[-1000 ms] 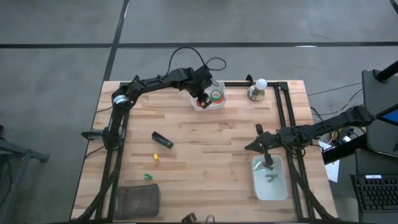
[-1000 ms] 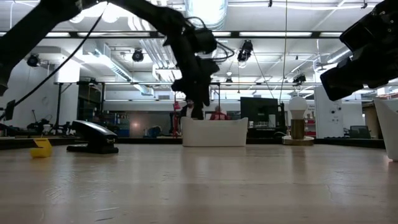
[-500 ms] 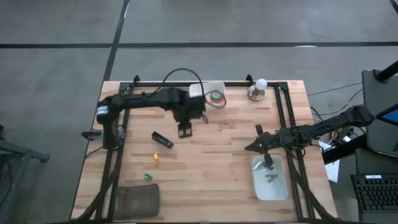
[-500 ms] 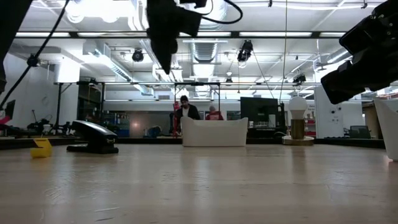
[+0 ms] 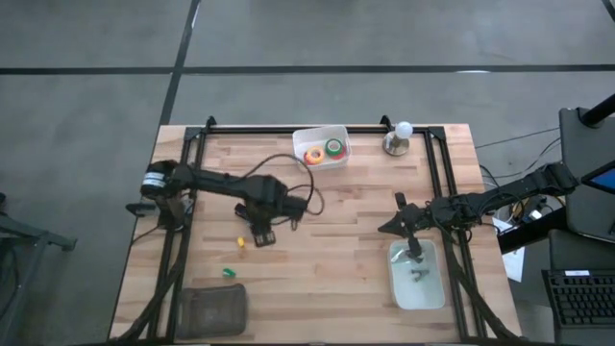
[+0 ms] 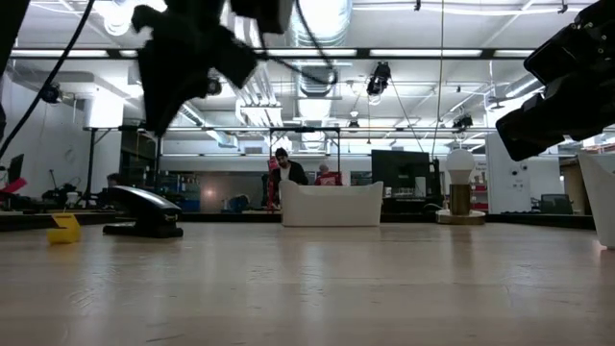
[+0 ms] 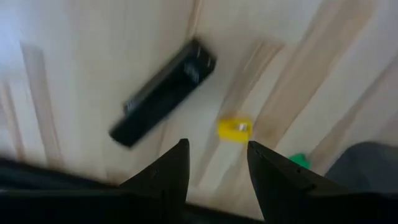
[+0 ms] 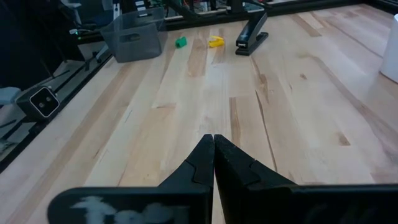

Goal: Pick and place Stapler, Stapler remover, tape
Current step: Put the yellow small stapler into the transparent bin

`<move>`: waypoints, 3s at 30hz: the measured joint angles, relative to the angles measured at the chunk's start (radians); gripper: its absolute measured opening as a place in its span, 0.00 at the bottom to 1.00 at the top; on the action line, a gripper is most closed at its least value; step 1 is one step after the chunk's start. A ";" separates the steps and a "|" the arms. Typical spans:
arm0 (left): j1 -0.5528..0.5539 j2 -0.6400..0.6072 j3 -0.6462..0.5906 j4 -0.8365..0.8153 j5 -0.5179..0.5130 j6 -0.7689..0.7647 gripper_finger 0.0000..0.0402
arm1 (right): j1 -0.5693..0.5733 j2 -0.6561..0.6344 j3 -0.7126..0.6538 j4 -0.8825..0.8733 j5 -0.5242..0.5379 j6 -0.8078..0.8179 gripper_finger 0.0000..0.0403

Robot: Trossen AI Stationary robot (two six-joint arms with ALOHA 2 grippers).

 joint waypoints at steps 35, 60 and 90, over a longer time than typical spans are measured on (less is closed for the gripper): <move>-0.224 -0.115 -0.471 0.342 -0.036 0.452 0.38 | 0.000 0.000 0.000 0.007 0.002 -0.005 0.02; -0.235 -0.115 -0.612 0.562 -0.071 0.478 0.32 | 0.000 0.000 0.000 0.007 0.010 -0.008 0.02; -0.235 -0.118 -0.486 0.293 0.168 -0.113 0.20 | 0.000 0.000 0.000 0.019 0.055 -0.044 0.02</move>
